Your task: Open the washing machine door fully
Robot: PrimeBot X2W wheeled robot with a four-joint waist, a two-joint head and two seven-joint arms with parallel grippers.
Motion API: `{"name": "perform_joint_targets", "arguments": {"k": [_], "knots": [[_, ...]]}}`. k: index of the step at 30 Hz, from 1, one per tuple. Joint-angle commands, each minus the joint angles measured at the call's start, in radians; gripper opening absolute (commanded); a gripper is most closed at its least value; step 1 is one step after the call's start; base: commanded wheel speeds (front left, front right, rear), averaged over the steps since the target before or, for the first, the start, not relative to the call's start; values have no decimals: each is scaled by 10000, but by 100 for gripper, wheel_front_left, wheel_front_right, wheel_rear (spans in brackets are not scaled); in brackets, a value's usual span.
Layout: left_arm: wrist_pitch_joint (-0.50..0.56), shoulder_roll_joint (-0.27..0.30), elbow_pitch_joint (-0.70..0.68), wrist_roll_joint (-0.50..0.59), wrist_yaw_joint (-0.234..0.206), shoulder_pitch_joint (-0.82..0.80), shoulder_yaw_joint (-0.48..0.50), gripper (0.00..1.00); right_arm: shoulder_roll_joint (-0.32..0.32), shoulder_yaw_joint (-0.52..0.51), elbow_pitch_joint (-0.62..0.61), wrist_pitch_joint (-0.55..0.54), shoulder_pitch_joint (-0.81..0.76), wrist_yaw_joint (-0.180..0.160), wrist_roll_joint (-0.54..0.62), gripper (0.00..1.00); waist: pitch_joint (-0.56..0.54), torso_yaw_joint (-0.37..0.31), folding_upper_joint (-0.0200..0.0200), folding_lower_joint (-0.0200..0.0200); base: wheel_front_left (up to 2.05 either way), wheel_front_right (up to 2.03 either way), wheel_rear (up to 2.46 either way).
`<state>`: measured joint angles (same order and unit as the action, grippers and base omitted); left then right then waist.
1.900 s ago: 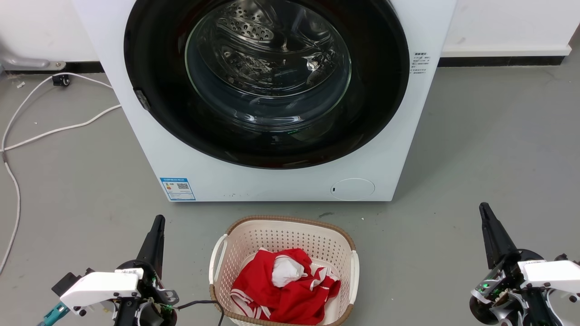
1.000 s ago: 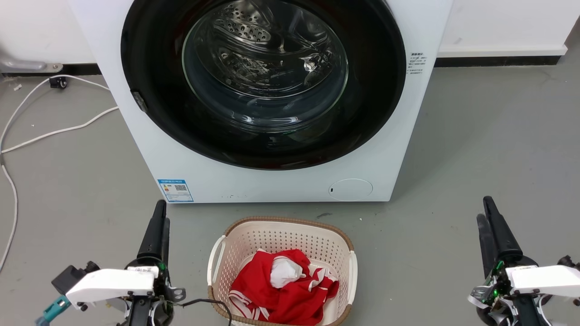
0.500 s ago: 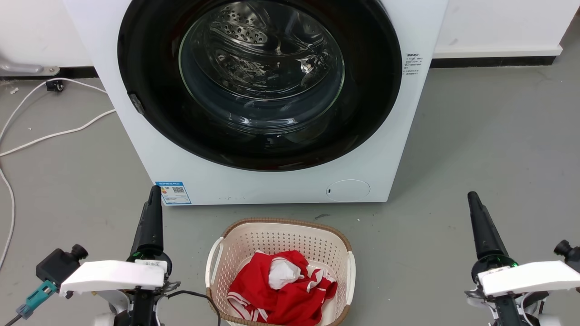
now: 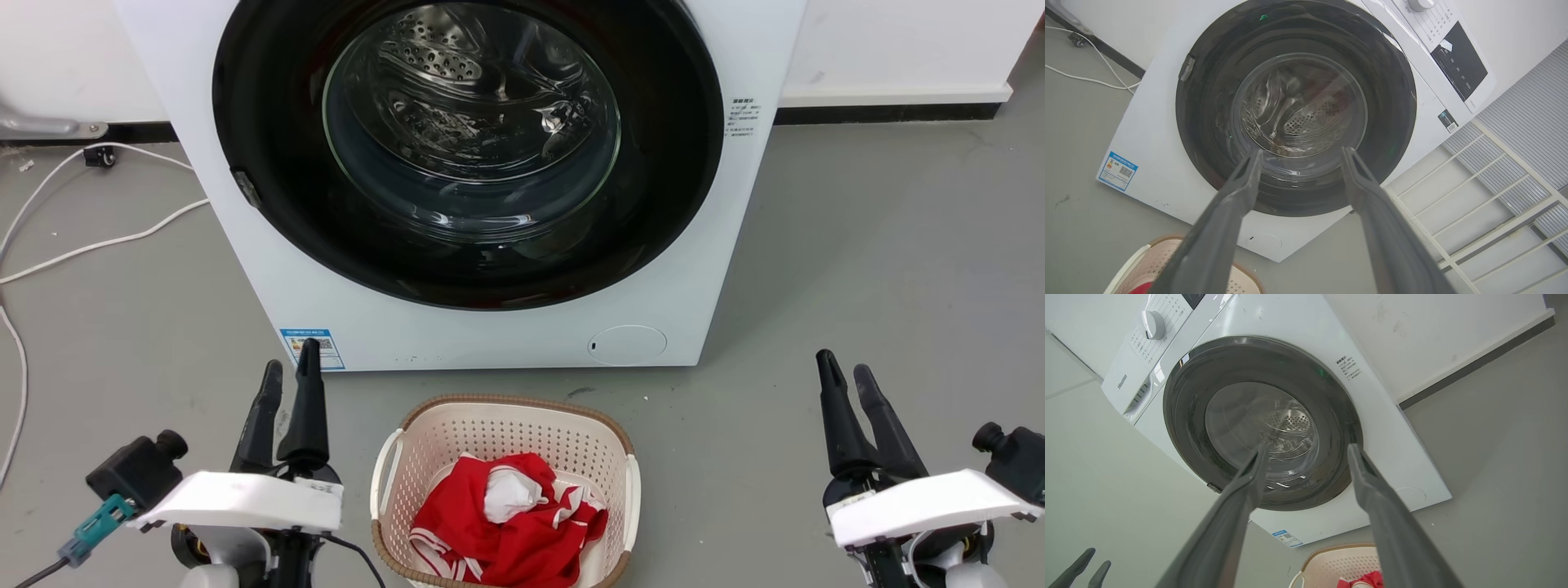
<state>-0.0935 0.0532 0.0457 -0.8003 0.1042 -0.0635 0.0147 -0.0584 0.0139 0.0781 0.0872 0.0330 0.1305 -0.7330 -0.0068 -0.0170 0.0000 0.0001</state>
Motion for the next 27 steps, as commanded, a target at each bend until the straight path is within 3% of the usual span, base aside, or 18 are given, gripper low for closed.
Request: {"name": "perform_joint_targets", "arguments": {"k": [1,13,27], "knots": [[-105,29,-189,304,-45,-7,-37,100,9,25,-180,36,-17,2,306,100,-1,8,0,0,0,0,0],[-447,94,-333,2369,-185,92,-382,100,28,53,-372,-25,-178,2,2136,100,-35,77,0,0,0,0,0],[-798,236,-313,3999,-507,292,-754,100,47,90,-533,-148,-341,2,3936,100,-91,103,0,0,0,0,0]]}}
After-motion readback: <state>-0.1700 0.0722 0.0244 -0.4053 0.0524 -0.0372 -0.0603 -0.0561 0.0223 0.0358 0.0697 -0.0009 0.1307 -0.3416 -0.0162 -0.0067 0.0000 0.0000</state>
